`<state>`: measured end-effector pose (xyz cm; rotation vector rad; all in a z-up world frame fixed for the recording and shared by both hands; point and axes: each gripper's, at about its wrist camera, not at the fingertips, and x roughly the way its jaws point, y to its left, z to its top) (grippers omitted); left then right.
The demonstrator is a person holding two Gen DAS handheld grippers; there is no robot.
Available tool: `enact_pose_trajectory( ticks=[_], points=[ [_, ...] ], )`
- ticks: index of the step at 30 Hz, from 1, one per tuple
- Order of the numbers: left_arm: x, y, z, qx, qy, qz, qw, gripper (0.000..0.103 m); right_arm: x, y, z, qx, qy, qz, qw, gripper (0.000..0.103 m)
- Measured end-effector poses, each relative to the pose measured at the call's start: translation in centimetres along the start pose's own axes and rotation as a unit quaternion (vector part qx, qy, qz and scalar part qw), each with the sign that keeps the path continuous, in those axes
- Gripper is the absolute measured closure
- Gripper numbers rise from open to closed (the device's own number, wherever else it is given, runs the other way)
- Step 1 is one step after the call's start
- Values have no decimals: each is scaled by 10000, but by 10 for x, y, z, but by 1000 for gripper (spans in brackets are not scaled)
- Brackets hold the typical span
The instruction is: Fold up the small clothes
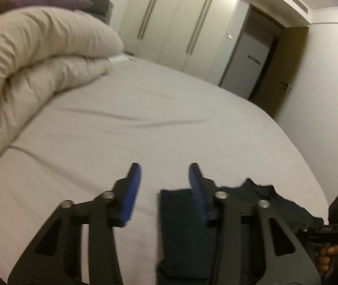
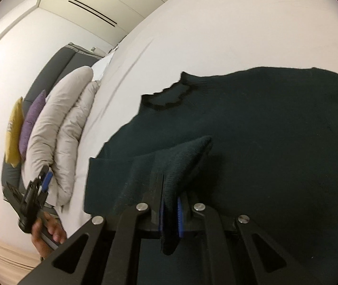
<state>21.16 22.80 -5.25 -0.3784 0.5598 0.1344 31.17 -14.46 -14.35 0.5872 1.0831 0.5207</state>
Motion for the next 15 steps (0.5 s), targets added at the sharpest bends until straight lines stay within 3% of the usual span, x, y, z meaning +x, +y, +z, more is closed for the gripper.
enact_pose_trajectory(
  ticks=[5, 8, 10, 11, 15],
  points=[
    [43, -20, -38, 618, 688, -70, 9957, 70, 13, -3, -1, -7, 118, -313, 9994, 91],
    [54, -39, -54, 1116, 760, -37, 9908, 70, 22, -8, -7, 91, 171, -352, 9992, 91],
    [51, -57, -64, 1625, 661, 106, 9844, 70, 21, -10, -9, 159, 104, -309, 9993, 91],
    [56, -67, -70, 1973, 728, 270, 9773, 70, 21, -11, -10, 193, 101, -291, 9993, 91],
    [92, -69, -100, 2327, 1400, 673, 9601, 70, 17, -22, -6, 225, 106, -204, 9995, 91]
  ],
)
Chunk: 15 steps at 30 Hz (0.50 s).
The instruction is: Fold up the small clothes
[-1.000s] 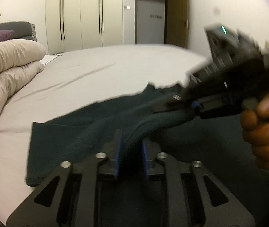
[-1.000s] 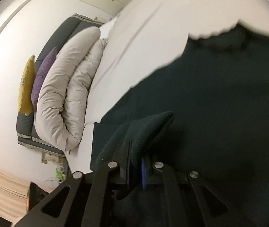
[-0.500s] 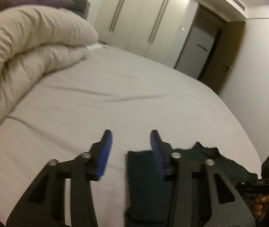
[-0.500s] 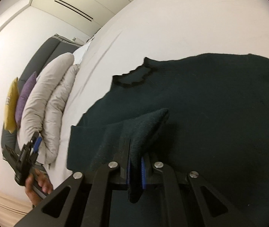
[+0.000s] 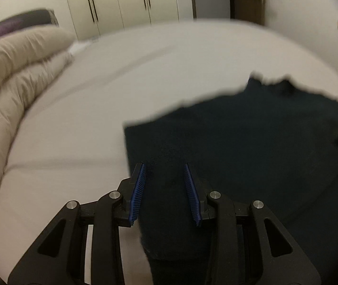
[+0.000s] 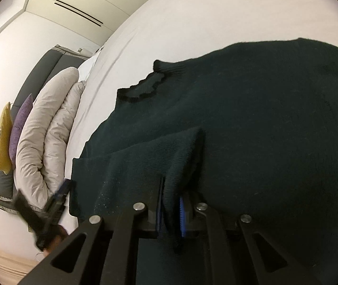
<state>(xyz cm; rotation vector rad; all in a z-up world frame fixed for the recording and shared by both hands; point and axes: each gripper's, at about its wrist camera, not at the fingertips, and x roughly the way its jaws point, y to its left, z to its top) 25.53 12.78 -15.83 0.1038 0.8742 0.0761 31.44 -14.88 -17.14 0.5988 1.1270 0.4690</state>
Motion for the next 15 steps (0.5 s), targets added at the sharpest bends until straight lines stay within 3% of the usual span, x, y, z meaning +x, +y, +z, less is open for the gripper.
enact_pose_trajectory(
  ticks=[3, 5, 7, 10, 13, 15],
  points=[
    [7, 1, 0, -17, 75, 39, 10000, 68, -16, -8, 3, 176, -171, -223, 9994, 90],
    [8, 0, -2, 66, 79, 307, 9995, 68, -33, -4, 1, 202, -420, -592, 9972, 77],
    [13, 0, -3, 81, 128, 392, 9991, 68, -51, 11, -5, 58, -769, -851, 9934, 73],
    [12, 0, -5, 91, 146, 421, 9990, 68, -52, 44, -18, -278, -867, -288, 9954, 73],
    [10, 1, -3, 104, 142, 441, 9989, 67, -21, 74, -26, -749, -384, 182, 9963, 72],
    [11, 3, -4, 70, 143, 435, 9989, 65, 4, 72, -28, -745, -126, 155, 9970, 68]
  ],
)
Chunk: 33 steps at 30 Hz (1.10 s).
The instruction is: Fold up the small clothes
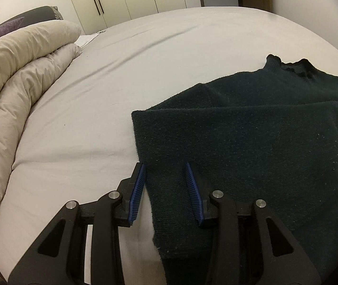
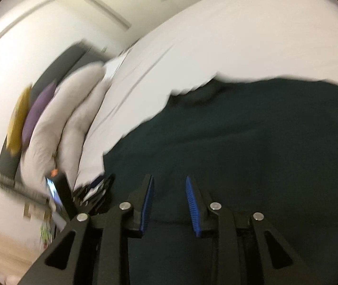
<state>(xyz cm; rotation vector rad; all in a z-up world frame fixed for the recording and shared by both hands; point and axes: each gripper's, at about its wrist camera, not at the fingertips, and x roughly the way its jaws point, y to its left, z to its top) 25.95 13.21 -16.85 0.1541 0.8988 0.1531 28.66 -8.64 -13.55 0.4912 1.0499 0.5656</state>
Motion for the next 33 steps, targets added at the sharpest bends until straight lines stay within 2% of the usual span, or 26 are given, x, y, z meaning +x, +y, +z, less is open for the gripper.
enact_pose_trajectory(
  ticks=[1, 2, 3, 4, 6, 7, 9, 10, 11, 12, 14, 16, 17, 18, 20, 21, 23, 25, 29, 33],
  points=[
    [0, 2, -1, -19, -1, -17, 10000, 65, 8, -9, -1, 119, 60, -66, 9999, 63],
    [-1, 3, -1, -38, 3, -36, 10000, 64, 14, -25, -2, 324, 64, -155, 9993, 71],
    [0, 5, -1, -58, 11, -54, 10000, 64, 14, -39, -3, 519, -16, -38, 9986, 83],
    [0, 6, -1, -77, 15, -71, 9999, 63, 8, -55, -4, 785, -101, 114, 9968, 101],
    [0, 7, -1, -96, 25, -55, 9999, 60, -14, -84, -9, 1222, -431, 236, 9913, 103],
    [0, 8, -2, -102, 26, -34, 9999, 59, -30, -97, -13, 1351, -643, 130, 9887, 103],
    [0, 9, -1, -125, 24, -1, 9999, 56, -65, -118, -22, 1573, -1007, -407, 9816, 100],
    [0, 10, -1, -151, 23, 15, 9999, 52, -90, -133, -30, 1813, -1255, -461, 9743, 96],
    [0, 12, -1, -205, 21, 38, 9998, 49, -115, -146, -38, 2045, -1477, -494, 9664, 83],
    [0, 15, -1, -268, 16, 42, 9996, 45, -137, -154, -48, 2186, -1705, -461, 9597, 76],
    [-3, 21, 0, -406, -14, -15, 9992, 43, -190, -173, -74, 2449, -2252, -439, 9420, 48],
    [-10, 24, 1, -458, -94, 37, 9989, 43, -245, -199, -107, 2904, -2732, -771, 9138, 36],
    [-16, 24, 1, -461, -195, 117, 9987, 43, -265, -212, -122, 3121, -2906, -839, 9006, 35],
    [-21, 23, 2, -456, -290, 153, 9984, 43, -290, -232, -143, 3452, -3073, -911, 8821, 35],
    [-38, 23, 4, -484, -573, 100, 9971, 43, -318, -258, -171, 3927, -3280, -995, 8534, 37],
    [-46, 22, 5, -497, -714, 45, 9962, 43, -333, -272, -187, 4149, -3447, -897, 8372, 39],
    [-58, 19, 6, -498, -922, -50, 9945, 43, -345, -285, -201, 4359, -3630, -714, 8204, 46],
    [-63, 17, 6, -515, -1008, -234, 9933, 43, -348, -291, -204, 4482, -3739, -584, 8098, 47],
    [-55, 14, 8, -585, -827, -432, 9939, 43, -334, -288, -186, 4419, -3713, -660, 8139, 46],
    [-52, 17, 5, -826, -761, -557, 9921, 43, -329, -296, -172, 4580, -3893, -578, 7970, 47]
  ],
)
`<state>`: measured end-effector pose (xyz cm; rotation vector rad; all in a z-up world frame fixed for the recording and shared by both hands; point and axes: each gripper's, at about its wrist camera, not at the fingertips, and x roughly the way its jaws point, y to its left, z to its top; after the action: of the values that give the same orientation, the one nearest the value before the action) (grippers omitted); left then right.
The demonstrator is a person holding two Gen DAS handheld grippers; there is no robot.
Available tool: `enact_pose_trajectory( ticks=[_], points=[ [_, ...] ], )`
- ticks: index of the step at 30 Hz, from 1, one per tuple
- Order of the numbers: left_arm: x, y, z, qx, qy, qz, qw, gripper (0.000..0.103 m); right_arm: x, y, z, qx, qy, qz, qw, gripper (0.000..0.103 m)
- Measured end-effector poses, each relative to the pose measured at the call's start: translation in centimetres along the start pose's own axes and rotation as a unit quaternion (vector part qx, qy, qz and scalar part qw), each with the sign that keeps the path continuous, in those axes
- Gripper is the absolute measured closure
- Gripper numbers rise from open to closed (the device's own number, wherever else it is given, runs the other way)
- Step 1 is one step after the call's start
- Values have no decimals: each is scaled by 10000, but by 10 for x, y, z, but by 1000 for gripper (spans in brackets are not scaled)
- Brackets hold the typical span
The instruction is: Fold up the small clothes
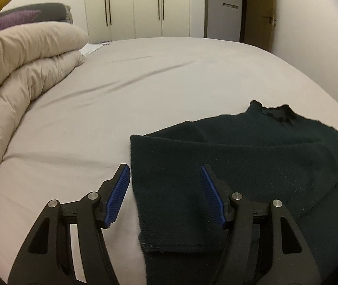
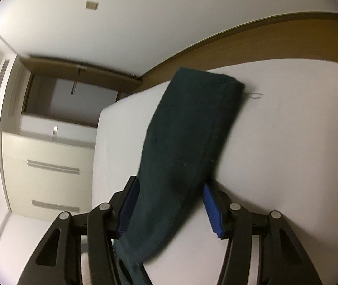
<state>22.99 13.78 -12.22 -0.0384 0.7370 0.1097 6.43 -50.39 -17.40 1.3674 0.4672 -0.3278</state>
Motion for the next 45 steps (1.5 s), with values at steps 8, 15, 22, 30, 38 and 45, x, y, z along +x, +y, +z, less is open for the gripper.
enact_pose_trajectory(
  ticks=[8, 15, 22, 30, 38, 45],
  points=[
    [2, 5, 3, -160, 55, -174, 9997, 43, 16, 2, 9, 318, -503, 96, 9982, 73],
    [5, -6, 7, -301, 271, -774, 9962, 43, 32, 65, -9, -1141, -383, -648, 9906, 91],
    [3, -16, 31, -1083, 605, -2253, 9664, 41, 100, 229, -210, -4758, 521, -390, 8771, 91],
    [51, -34, 16, -1915, 1336, -3755, 8969, 37, 170, 242, -441, -6402, 1715, -44, 7488, 92],
    [70, -33, 0, -2621, 1695, -4282, 8481, 30, 164, 215, -466, -6451, 1623, -69, 7466, 90],
    [82, -45, -7, -3007, 1938, -4661, 8092, 25, 168, 204, -472, -6611, 1762, -101, 7292, 86]
  ],
)
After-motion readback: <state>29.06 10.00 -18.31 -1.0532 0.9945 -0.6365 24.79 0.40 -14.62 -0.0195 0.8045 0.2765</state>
